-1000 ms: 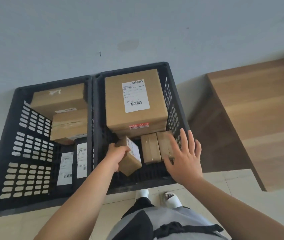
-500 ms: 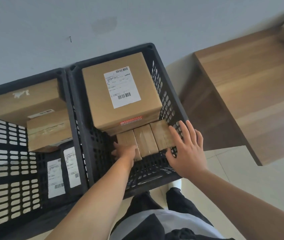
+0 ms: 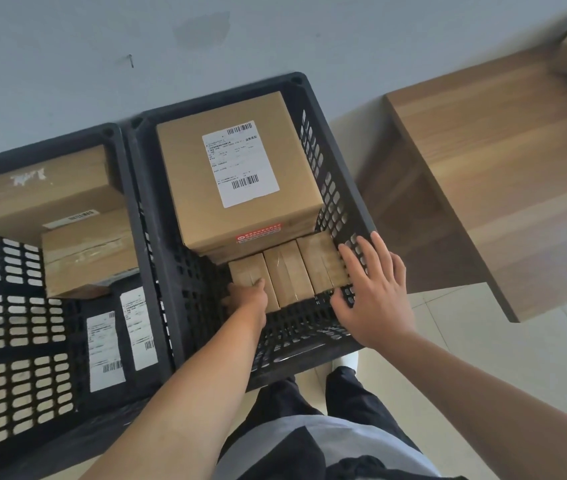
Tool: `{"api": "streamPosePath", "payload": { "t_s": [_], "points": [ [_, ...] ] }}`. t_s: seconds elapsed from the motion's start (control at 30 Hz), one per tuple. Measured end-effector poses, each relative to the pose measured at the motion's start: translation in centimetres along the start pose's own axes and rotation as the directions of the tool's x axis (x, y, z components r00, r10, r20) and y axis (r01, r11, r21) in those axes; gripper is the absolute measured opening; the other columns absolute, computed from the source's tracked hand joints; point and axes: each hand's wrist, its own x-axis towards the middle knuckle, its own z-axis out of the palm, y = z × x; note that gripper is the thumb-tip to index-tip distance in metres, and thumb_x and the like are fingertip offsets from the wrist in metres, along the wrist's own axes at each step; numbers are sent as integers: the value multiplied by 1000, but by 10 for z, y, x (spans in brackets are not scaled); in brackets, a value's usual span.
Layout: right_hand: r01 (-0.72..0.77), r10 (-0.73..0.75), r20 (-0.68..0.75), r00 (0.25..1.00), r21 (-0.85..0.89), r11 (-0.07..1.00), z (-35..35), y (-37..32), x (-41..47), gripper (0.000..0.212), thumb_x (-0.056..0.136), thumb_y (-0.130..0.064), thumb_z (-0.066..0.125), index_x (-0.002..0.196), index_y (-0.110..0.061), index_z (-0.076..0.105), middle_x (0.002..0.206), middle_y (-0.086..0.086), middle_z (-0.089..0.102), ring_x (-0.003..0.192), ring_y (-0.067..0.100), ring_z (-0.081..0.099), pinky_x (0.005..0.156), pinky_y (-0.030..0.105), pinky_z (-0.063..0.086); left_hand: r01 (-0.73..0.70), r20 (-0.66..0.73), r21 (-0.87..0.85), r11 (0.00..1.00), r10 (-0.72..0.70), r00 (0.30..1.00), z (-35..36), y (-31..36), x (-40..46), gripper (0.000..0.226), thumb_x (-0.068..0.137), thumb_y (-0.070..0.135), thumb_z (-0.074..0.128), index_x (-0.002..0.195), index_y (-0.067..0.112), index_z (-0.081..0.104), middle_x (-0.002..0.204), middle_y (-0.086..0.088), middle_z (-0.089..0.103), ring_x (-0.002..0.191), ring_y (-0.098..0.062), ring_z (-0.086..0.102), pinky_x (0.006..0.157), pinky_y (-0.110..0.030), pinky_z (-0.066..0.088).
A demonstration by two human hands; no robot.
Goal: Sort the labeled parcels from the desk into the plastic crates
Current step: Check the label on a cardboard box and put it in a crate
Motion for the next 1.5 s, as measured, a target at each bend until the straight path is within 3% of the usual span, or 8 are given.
{"api": "streamPosePath", "payload": {
  "t_s": [0.13, 0.37, 0.73, 0.93, 1.1, 1.2, 1.3, 1.5],
  "points": [
    [6, -6, -5, 1000, -5, 1000, 0, 0, 0, 66, 89, -46, 52, 150, -22, 45, 161, 11, 40, 155, 35, 21, 125, 56, 12, 54, 17, -104, 993, -53, 998, -2, -2, 1, 82, 99, 39, 67, 163, 25, 18, 166, -15, 25, 146, -41, 38, 112, -53, 46],
    [5, -5, -11, 1000, -6, 1000, -2, 0, -1, 65, 88, -44, 53, 149, -21, 46, 159, 11, 43, 155, 35, 23, 125, 56, 15, 99, 51, -314, 944, -88, 995, -5, -7, 4, 66, 99, 26, 68, 155, 27, 34, 154, -13, 43, 136, -41, 49, 104, -58, 52],
    [10, -10, -22, 1000, 2, 1000, 0, 1, 0, 64, 89, -44, 53, 149, -23, 45, 160, 10, 41, 154, 36, 24, 124, 57, 14, 37, 69, -112, 993, -30, 997, -11, 3, 1, 61, 104, 25, 56, 157, 12, 27, 156, -16, 40, 137, -37, 47, 107, -44, 48],
    [17, -17, 12, 1000, -12, 1000, -2, 1, -1, 65, 89, -44, 51, 151, -24, 45, 161, 10, 39, 155, 37, 22, 124, 57, 12, 62, 141, -239, 969, -28, 990, -23, 11, -20, 81, 100, 33, 63, 163, 19, 13, 166, -10, 27, 149, -35, 35, 115, -48, 40],
    [24, -25, 41, 999, 17, 1000, -8, 0, -3, 63, 91, -44, 51, 151, -24, 46, 162, 11, 38, 155, 37, 22, 124, 56, 10, -91, 193, -305, 948, 155, 969, -51, 16, -68, 80, 101, 17, 60, 164, 26, 12, 166, -10, 28, 150, -37, 33, 118, -57, 33],
    [-16, 10, 39, 999, 161, 987, -17, -1, -8, 62, 94, -34, 62, 152, -27, 43, 166, 9, 29, 154, 32, 14, 124, 51, 5, -257, 238, -231, 939, 310, 920, -70, 20, -105, 61, 103, 19, 58, 158, 23, 32, 160, -6, 39, 146, -32, 38, 117, -51, 34],
    [-206, 194, 73, 978, 431, 879, -31, 1, -21, 62, 98, -30, 63, 153, -34, 37, 167, -5, 19, 152, 26, 13, 126, 52, 16, -403, 350, -205, 892, 451, 821, -77, 30, -135, 24, 105, 19, 55, 128, 25, 62, 141, -2, 59, 129, -21, 56, 113, -40, 44],
    [-372, 581, -18, 814, 751, 546, -74, 29, -70, 45, 98, -17, 65, 138, -34, 52, 141, -11, 47, 126, 9, 47, 108, 32, 46, -528, 564, -276, 803, 580, 587, -40, 56, -193, 17, 103, 17, 58, 112, 25, 70, 117, -3, 72, 111, -21, 69, 102, -41, 57]
  ]
}}
